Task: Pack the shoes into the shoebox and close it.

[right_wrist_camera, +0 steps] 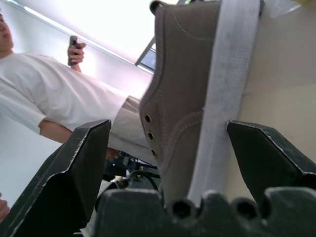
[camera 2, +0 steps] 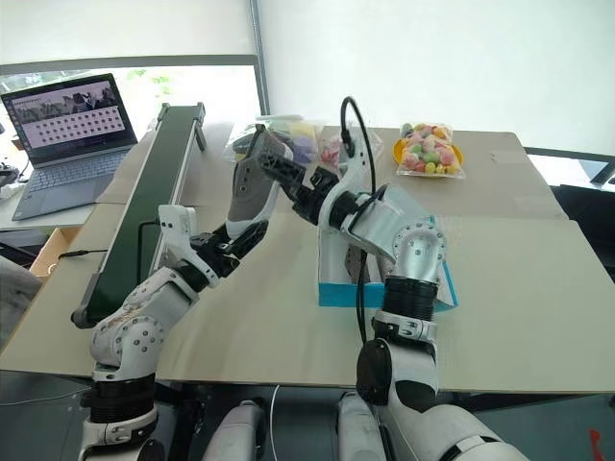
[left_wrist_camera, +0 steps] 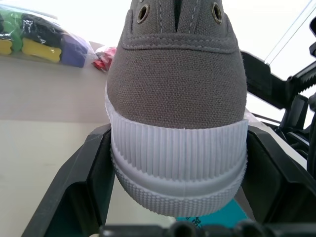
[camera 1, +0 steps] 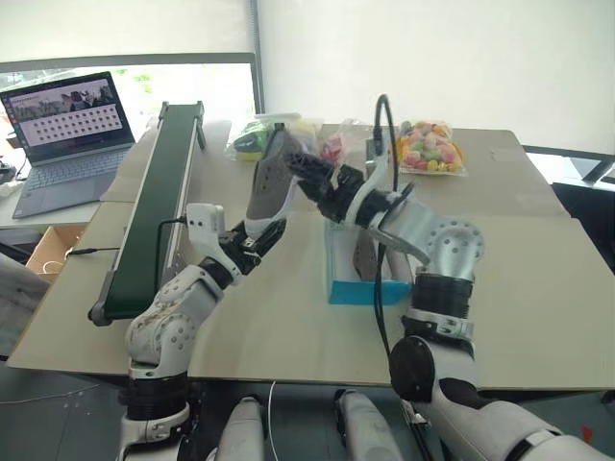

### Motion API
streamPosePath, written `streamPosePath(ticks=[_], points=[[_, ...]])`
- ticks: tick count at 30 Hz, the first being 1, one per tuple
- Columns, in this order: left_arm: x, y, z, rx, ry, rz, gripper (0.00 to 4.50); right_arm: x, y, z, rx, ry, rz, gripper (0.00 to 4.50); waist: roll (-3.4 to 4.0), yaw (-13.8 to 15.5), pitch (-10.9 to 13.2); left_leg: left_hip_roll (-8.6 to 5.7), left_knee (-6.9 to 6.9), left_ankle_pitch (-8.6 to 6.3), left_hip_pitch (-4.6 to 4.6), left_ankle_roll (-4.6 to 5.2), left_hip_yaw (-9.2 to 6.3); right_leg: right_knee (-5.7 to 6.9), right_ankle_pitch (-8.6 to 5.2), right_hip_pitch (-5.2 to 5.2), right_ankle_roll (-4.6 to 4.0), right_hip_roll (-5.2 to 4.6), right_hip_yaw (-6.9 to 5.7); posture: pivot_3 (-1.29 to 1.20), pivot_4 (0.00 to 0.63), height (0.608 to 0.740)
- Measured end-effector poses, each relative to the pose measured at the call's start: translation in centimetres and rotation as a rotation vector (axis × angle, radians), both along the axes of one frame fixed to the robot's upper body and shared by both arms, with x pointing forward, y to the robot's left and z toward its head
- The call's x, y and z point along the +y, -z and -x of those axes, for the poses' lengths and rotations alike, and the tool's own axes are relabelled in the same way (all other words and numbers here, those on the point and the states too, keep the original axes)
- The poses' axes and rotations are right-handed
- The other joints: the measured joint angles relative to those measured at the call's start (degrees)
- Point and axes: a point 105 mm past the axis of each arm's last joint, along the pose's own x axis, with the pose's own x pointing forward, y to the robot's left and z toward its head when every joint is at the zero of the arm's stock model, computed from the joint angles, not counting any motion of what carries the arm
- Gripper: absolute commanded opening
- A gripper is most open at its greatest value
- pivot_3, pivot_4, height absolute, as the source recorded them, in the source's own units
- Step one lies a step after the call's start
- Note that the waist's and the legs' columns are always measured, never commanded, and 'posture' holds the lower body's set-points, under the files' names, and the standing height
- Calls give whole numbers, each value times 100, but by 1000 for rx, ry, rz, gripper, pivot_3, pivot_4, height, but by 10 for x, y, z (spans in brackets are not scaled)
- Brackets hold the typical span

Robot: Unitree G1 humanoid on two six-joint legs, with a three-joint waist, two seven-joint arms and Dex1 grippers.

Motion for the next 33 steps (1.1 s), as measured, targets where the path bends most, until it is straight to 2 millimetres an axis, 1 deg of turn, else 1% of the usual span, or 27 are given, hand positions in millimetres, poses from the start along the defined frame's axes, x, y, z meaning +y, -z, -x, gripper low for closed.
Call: streamPosePath(ticks=[2, 7, 10, 12, 15, 17, 21, 24, 25, 26, 27, 28, 29, 30, 31, 33], points=[[0, 0, 0, -1, 2, 0, 3116, -2, 9, -2, 18, 13, 27, 4500, 0, 7, 0, 0, 1, 0, -6, 1, 1, -1, 0, -1, 0, 0, 0, 0, 150, 740], [0, 0, 0, -1, 2, -1, 3116, -14, 11, -10, 24, 58, 32, 4500, 0, 4, 0, 0, 0, 1, -6, 1, 0, -3, 0, 0, 0, 0, 0, 0, 150, 740], [0, 0, 0, -1, 2, -1, 3116, -15, 15, -14, 40, 73, 32, 4500, 0, -3, 0, 0, -2, 1, -6, 2, 0, -3, 0, -2, 0, 0, 0, 0, 150, 740], [0, 0, 0, 0, 3, -1, 3116, -12, 13, -18, 44, 76, 31, 4500, 1, -18, 0, 0, -2, 2, -6, 3, 0, -3, 0, -4, 0, 1, 0, 0, 150, 740], [-1, 0, 0, 0, 3, -1, 3116, -4, 1, -22, 17, 65, 22, 4500, 1, -12, 0, 1, -2, 2, -6, 3, -3, -3, 0, -3, 0, 4, 0, 0, 150, 740], [-1, 0, 0, 0, 3, -2, 3116, 3, -4, -24, 3, 52, 14, 4500, 1, -9, 0, 1, -2, 2, -6, 3, -2, -6, 0, -1, 0, 4, 0, 0, 150, 740], [0, 1, 0, 2, 3, -2, 3116, 13, 5, -26, 39, 38, -1, 4500, 1, -3, 1, 1, -2, 2, -11, 3, -3, -7, 0, -3, 0, 4, 0, 0, 150, 740], [0, 2, 1, 6, 0, -4, 3110, 14, 5, -27, 40, 36, -12, 3643, 1, 1, 1, 1, -1, 2, -14, 3, -2, -11, 0, -3, 0, 4, 0, 0, 150, 740], [0, 2, 1, 7, 0, -4, 3110, 14, 5, -27, 40, 37, -14, 3515, 1, -1, 1, 1, -1, 2, -14, 3, -3, -11, 0, -3, 0, 4, 0, 0, 150, 740], [0, 3, 1, 8, 0, -4, 3110, 14, 5, -27, 40, 37, -16, 3081, 1, -1, 1, 1, -1, 2, -14, 3, -3, -10, 0, -3, 0, 4, 0, 0, 150, 740], [0, 3, 1, 9, 0, -5, 3110, 14, 5, -27, 39, 37, -17, 2744, 1, -1, 1, 1, -2, 2, -13, 3, -4, -10, 0, -4, 0, 4, 0, 0, 150, 740], [0, 3, 1, 10, 1, -5, 3110, 14, 4, -26, 36, 37, -18, 2287, 1, 0, 1, 1, -2, 2, -13, 3, -4, -10, 0, -4, 0, 4, 0, 0, 150, 740], [-1, 3, 1, 10, 2, -6, 3110, 14, 4, -26, 35, 38, -18, 2105, 1, -1, 1, 1, -2, 2, -13, 3, -4, -10, 0, -4, 0, 4, 0, 0, 150, 740], [-1, 3, 1, 9, 3, -6, 3110, 14, 4, -26, 34, 40, -16, 1713, 1, -1, 1, 1, -2, 2, -13, 3, -3, -10, 0, -4, 0, 4, 0, 0, 150, 740], [-1, 2, 1, 6, 4, -9, 3110, 14, 5, -26, 35, 42, -14, 1424, 1, -1, 1, 1, -1, 2, -14, 2, -3, -10, 0, -4, 0, 4, 0, 0, 150, 740], [-1, 3, 2, 2, 5, -41, 3110, 14, 5, -25, 34, 44, 2, 1424, 1, -2, 1, 1, -2, 1, -13, 2, -4, -10, 0, -4, 0, 4, 0, 0, 150, 740]])
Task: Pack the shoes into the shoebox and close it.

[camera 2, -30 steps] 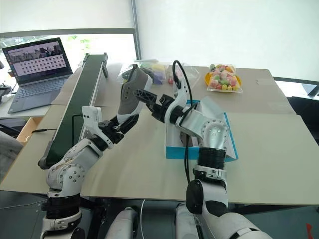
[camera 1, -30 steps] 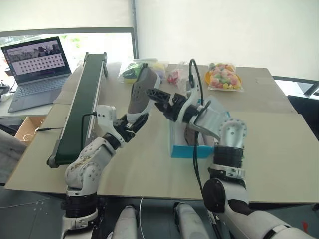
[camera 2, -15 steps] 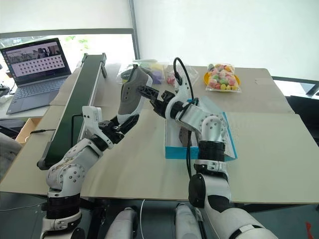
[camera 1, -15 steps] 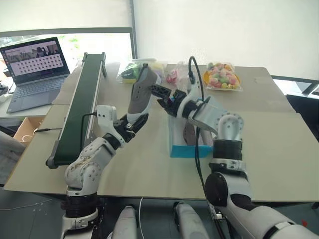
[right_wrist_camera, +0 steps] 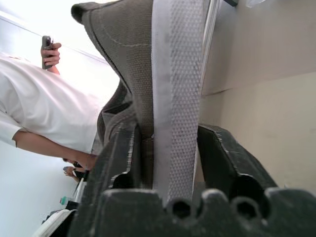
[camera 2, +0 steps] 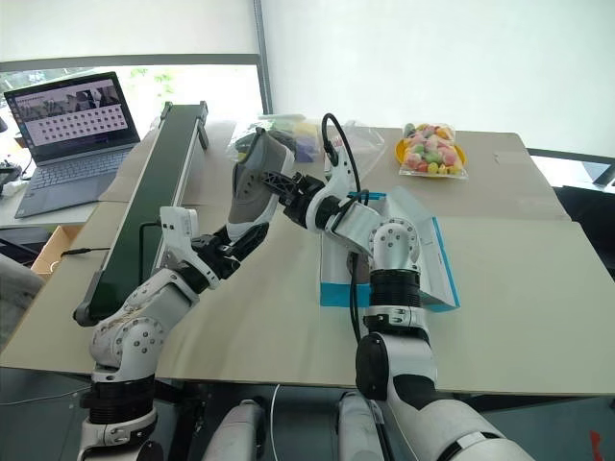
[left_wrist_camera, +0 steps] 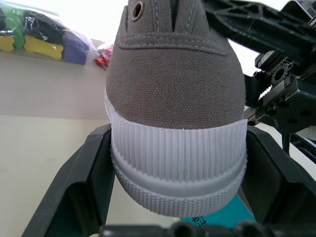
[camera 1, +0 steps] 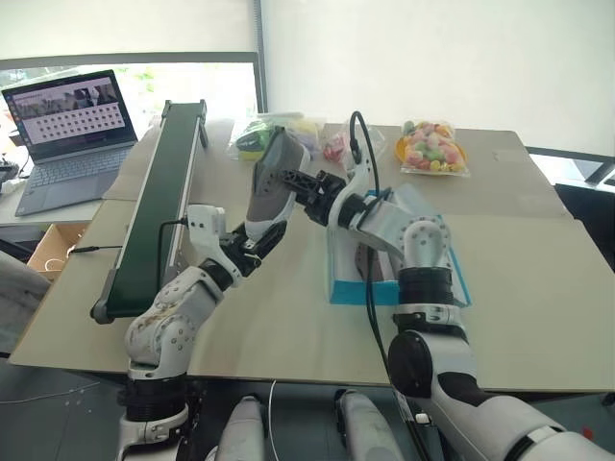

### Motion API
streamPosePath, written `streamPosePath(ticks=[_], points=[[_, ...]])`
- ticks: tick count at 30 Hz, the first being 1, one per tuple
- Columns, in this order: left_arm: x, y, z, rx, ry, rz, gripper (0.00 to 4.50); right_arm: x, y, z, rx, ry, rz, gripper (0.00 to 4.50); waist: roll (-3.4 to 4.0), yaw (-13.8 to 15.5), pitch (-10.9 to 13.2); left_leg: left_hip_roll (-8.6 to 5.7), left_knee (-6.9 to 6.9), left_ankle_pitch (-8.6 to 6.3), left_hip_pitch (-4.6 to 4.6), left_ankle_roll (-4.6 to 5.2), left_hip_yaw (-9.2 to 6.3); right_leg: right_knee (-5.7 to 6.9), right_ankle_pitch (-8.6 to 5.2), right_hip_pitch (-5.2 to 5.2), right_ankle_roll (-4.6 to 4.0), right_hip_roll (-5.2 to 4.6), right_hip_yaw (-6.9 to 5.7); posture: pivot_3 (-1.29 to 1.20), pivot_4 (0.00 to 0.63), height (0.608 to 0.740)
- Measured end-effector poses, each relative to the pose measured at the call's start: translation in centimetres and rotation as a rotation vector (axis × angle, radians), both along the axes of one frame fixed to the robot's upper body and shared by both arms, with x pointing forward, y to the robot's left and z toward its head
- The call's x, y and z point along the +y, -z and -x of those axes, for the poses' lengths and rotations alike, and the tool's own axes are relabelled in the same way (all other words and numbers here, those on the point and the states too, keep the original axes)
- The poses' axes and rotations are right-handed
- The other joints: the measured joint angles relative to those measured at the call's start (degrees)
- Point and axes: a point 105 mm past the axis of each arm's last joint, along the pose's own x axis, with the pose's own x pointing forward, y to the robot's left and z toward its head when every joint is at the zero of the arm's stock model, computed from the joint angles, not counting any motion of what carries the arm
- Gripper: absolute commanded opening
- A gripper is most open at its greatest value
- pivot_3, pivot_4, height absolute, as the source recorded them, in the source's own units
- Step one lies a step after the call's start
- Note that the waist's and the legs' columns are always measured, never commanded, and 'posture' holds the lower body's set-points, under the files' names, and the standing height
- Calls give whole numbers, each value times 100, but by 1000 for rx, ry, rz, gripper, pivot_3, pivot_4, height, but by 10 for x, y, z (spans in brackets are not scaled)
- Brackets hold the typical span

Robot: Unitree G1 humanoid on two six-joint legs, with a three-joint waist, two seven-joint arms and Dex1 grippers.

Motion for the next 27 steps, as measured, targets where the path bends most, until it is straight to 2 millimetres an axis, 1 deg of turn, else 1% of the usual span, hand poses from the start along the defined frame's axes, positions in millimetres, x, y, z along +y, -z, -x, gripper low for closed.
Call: streamPosePath(ticks=[5, 7, 8, 9, 13, 15, 17, 18, 20, 21, 23, 25, 27], points=[[-2, 0, 0, -12, 0, -31, 3110, 2, -3, 4, -12, 1, 9, 1424, 0, 1, 0, 0, 0, 0, -1, 0, 1, -2, 0, -1, 0, 0, 0, 0, 150, 740], [-2, -2, 0, -26, 2, -28, 4010, 1, -5, 4, -7, 11, 0, 1373, 1, 1, 0, 0, -1, 0, -1, 0, 0, -2, 0, -2, 0, 0, 0, 0, 150, 740], [-2, -3, 1, -29, 4, -27, 4253, 0, -6, 4, -4, 15, -8, 1373, 1, 1, 0, 1, -1, 0, -1, -1, 0, -2, 0, -2, 0, 0, 0, 0, 150, 740], [-4, -2, 1, -28, 11, -29, 4386, -1, -8, 4, -6, 18, -14, 1373, 1, 1, 1, 1, -1, 0, -2, -1, 1, -3, 0, -2, 0, 0, 0, 0, 150, 740], [-12, 3, 3, -18, 41, -52, 4386, -11, -18, -1, -29, 89, -31, 1373, 1, 3, 1, 1, -1, -1, -3, -1, 1, -10, 0, -1, 0, 0, 0, 0, 150, 740], [-13, 5, 4, -16, 49, -78, 4386, -21, -25, -6, -48, 139, -35, 1373, 2, 2, 1, 1, -2, -1, -4, -1, 1, -11, 0, -1, 0, 0, 0, 0, 150, 740], [-14, 10, 5, -10, 61, -110, 4386, -40, -32, -13, -91, 198, 38, 1373, 7, 13, 4, 1, -2, -2, -10, -3, 1, -14, 0, -1, 0, 0, 0, 0, 150, 740], [-13, 12, 6, -5, 66, -120, 4386, -52, -37, -17, -110, 228, 74, 1373, 8, 23, 5, 1, -4, -4, -14, -6, 1, -21, 0, -1, 0, 0, 0, 0, 150, 740], [-9, 18, 10, 7, 79, -159, 4386, -86, -43, -23, -136, 297, 195, 1373, 8, 33, 5, 1, -3, -12, -19, -19, 4, -30, 0, 0, -1, -2, 0, 0, 150, 740], [-7, 20, 11, 9, 83, -173, 4386, -97, -43, -23, -136, 315, 236, 1373, 8, 27, 5, 1, -3, -12, -19, -19, 4, -35, 0, 0, -1, -2, 0, 0, 150, 740], [-8, 20, 14, 3, 109, -199, 4386, -118, -33, -21, -107, 316, 399, 1373, 9, 21, 6, 0, -4, -12, -20, -19, 5, -37, 0, -1, -1, -3, 0, 0, 150, 740], [-10, 19, 15, -6, 131, -211, 4386, -127, -21, -16, -63, 285, 515, 1373, 13, -5, 8, 1, -5, -11, -20, -18, 6, -37, 0, -7, -1, -3, 1, 0, 150, 740], [-13, 20, 17, -7, 151, -214, 4386, -134, -9, -12, 1, 254, 580, 1373, 14, -26, 9, 1, -5, -7, -17, -10, 6, -34, 0, -9, -1, -3, 2, 0, 150, 740]])
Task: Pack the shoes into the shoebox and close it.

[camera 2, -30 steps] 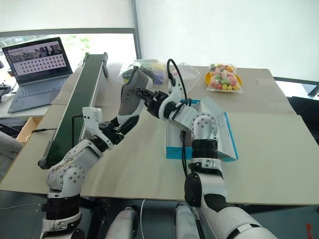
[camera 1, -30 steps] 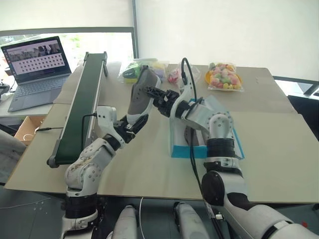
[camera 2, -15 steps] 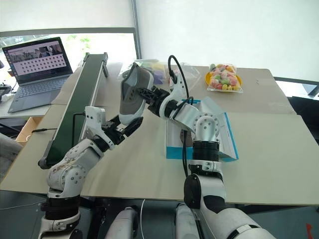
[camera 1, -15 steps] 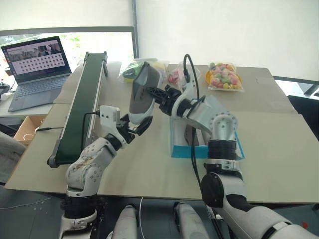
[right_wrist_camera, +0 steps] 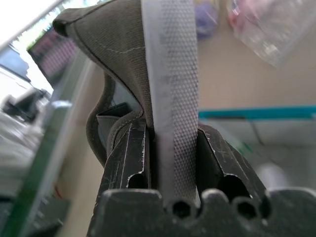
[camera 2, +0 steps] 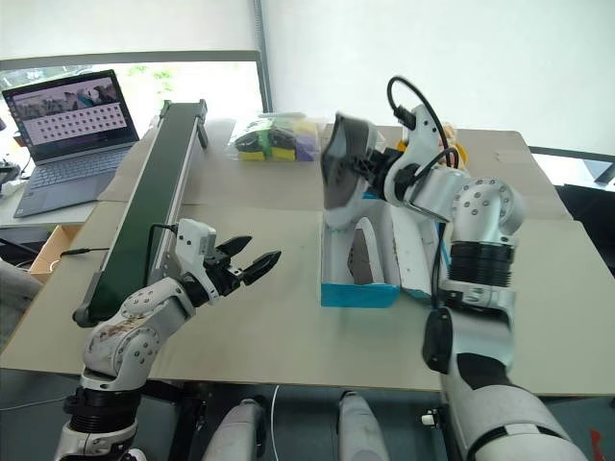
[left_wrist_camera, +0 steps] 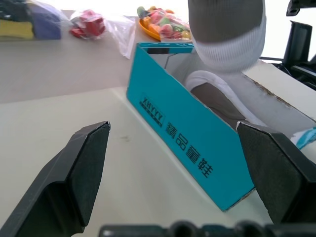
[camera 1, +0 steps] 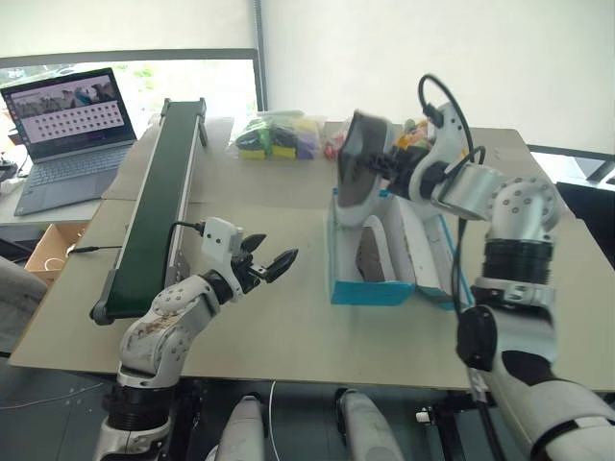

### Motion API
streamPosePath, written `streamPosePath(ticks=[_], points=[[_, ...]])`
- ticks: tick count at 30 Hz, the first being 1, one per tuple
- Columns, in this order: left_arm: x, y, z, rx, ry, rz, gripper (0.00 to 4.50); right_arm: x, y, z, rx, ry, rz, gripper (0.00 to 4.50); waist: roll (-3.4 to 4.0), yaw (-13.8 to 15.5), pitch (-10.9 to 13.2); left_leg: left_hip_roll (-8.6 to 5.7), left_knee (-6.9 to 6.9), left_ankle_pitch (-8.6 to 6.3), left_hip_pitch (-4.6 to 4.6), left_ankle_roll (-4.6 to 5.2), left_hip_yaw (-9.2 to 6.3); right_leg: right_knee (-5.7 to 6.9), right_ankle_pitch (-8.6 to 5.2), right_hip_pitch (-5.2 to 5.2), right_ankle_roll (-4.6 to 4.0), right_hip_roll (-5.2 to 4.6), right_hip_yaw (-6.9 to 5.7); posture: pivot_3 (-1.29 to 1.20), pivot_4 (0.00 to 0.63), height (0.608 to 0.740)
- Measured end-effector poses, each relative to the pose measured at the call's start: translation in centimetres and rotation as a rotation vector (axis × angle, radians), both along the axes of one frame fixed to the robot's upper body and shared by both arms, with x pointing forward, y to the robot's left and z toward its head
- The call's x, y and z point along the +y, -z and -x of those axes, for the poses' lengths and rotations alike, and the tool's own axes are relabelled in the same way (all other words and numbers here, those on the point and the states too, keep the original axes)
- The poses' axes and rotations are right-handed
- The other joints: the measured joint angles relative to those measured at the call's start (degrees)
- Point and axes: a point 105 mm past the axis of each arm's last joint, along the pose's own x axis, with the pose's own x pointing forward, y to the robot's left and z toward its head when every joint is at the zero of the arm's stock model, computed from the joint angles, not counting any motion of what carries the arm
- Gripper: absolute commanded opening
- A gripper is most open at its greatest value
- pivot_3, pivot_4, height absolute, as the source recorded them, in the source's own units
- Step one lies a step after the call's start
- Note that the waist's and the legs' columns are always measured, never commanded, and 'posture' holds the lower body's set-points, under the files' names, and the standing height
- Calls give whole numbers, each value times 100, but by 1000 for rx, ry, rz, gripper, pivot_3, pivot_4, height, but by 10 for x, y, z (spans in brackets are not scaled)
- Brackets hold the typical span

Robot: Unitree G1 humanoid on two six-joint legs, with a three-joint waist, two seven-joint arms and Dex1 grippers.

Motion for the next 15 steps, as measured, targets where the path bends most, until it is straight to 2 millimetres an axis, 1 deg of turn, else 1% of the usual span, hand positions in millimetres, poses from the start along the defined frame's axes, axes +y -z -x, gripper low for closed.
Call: streamPosePath(ticks=[4, 6, 9, 13, 15], points=[[-1, 2, 1, 0, 8, -10, 4386, -2, 25, 7, 129, -14, 86, 1373, 1, 12, 0, 0, 2, 6, 1, 9, 0, 0, 0, 3, 0, 0, 0, 0, 150, 740], [-1, 3, 1, 2, 7, -10, 4386, -3, 42, 10, 187, -9, 122, 1373, 1, 32, 0, 0, 5, 5, 0, 9, 0, -7, 0, 8, 0, 0, 0, 0, 150, 740], [-2, 4, 1, 4, 5, -7, 4386, 3, 71, 13, 272, -19, 150, 1373, 1, 35, 0, -1, 6, 7, -3, 11, 0, -9, 0, 8, 1, 0, 0, 0, 150, 740], [-3, 3, 1, -2, 5, -1, 4386, 5, 80, 10, 290, -6, 177, 1373, 1, 36, 1, -1, 6, 8, -2, 13, 0, -2, 1, 8, 1, 0, 0, 0, 150, 740], [-3, 4, 2, 0, 3, 1, 4386, 12, 84, 7, 299, -12, 174, 1373, 1, 35, 0, -1, 7, 8, -1, 13, 1, -2, 1, 10, 1, 0, 0, 0, 150, 740]])
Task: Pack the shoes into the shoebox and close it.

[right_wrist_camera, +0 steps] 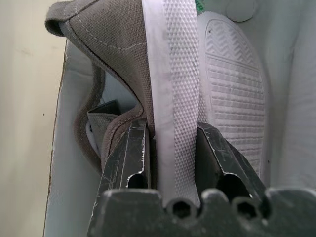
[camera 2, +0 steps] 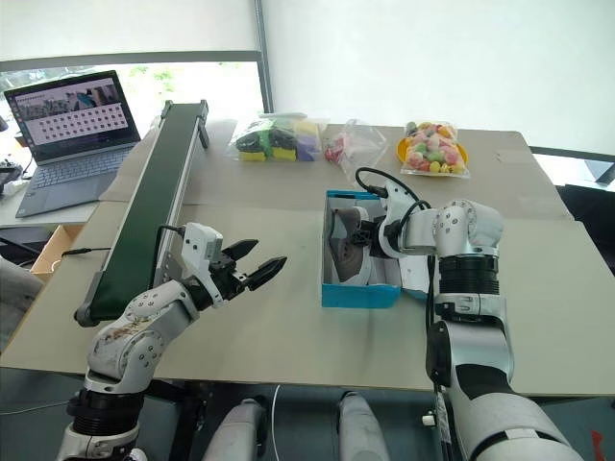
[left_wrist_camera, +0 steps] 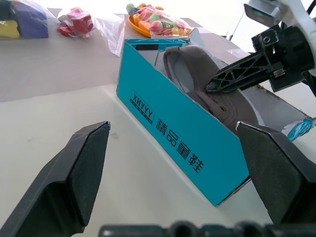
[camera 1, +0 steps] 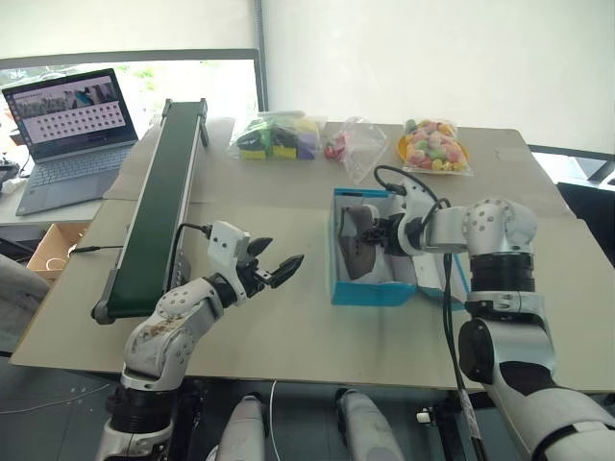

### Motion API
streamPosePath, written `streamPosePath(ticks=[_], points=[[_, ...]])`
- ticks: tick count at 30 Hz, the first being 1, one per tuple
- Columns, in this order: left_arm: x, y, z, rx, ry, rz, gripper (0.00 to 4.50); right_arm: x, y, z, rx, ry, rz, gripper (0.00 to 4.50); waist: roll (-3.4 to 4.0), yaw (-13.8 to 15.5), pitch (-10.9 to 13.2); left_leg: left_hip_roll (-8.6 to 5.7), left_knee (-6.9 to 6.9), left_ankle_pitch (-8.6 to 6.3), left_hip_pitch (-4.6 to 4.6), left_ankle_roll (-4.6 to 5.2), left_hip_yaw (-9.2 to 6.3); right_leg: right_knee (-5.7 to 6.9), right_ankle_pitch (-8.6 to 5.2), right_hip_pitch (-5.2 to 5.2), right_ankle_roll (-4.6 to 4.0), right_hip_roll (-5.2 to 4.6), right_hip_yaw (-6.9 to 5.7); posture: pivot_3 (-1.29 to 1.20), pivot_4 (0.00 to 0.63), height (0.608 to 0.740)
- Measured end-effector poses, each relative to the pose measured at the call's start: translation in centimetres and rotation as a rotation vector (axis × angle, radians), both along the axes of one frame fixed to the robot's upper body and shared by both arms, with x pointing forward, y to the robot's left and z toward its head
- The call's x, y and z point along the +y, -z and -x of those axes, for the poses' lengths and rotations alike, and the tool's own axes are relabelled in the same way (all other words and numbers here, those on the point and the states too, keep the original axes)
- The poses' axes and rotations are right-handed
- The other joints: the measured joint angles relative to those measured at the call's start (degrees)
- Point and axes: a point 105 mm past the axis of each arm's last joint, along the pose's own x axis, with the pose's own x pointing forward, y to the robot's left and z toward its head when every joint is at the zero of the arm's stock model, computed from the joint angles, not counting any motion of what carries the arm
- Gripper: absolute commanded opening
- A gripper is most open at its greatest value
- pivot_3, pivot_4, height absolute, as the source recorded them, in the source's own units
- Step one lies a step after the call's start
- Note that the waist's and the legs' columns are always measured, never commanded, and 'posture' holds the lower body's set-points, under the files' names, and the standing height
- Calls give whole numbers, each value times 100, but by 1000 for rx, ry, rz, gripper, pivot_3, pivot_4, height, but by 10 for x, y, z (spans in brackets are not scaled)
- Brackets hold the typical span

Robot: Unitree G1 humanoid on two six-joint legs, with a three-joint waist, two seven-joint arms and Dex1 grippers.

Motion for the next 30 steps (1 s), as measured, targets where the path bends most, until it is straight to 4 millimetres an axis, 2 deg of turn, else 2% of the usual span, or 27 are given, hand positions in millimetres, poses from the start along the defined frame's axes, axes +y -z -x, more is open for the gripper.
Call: streamPosePath(ticks=[4, 5, 8, 13, 16, 19, 23, 27, 30], points=[[0, 2, 1, 6, -4, 1, 4386, 6, 5, -8, -4, 2, 22, 1373, 0, 4, 0, 0, 0, 0, 2, 0, 0, -1, 0, 6, 0, 0, 0, 0, 150, 740], [0, 3, 1, 6, -6, -1, 4500, 7, 6, -10, -4, 4, 26, 1909, 0, 6, 0, 0, 0, 0, 2, 0, 0, -2, 0, 8, 0, 0, 0, 0, 150, 740], [0, 3, 0, 4, -12, -5, 4500, 12, 4, -13, -17, 5, 5, 2679, 1, 2, -1, 0, -1, 0, 2, 0, 0, -4, 0, 10, 0, 0, 0, 0, 150, 740], [-2, 4, 1, 6, -6, -7, 4500, 13, -5, -15, -50, 10, -21, 4401, 1, 11, -1, 0, -2, 0, 2, 0, -1, -3, 0, 12, 0, 0, -1, 0, 150, 740], [-3, 4, 1, 5, 4, -7, 4500, 7, -21, -14, -103, 17, -23, 4465, 1, 16, 0, 0, -2, 1, -1, 2, -1, 1, 0, 7, 0, 0, -1, 0, 150, 740], [-5, 4, 3, 5, 25, -10, 4500, -2, -50, -6, -200, -2, -32, 4465, 4, 16, 1, 0, -4, 2, -6, 3, -2, 6, -1, -1, 0, 0, -1, 0, 150, 740], [-9, 6, 4, 11, 58, -12, 4500, -8, -76, 10, -285, -39, -84, 3391, 4, 11, 1, 0, -2, 2, -6, 3, -2, 6, -1, -2, 0, 0, -1, 0, 150, 740], [-11, 7, 0, 15, 78, -13, 4500, -17, -99, 34, -399, -89, -158, 1983, 4, 14, 1, 0, -3, -2, -6, -3, -2, 5, -1, -1, 0, 0, -1, 0, 150, 740], [-13, 7, -2, 15, 103, -15, 4500, -24, -103, 71, -482, -226, -193, 949, 3, 55, 1, 0, -2, -16, -6, -25, -2, 2, -1, 4, 0, -1, 0, 0, 150, 740]])
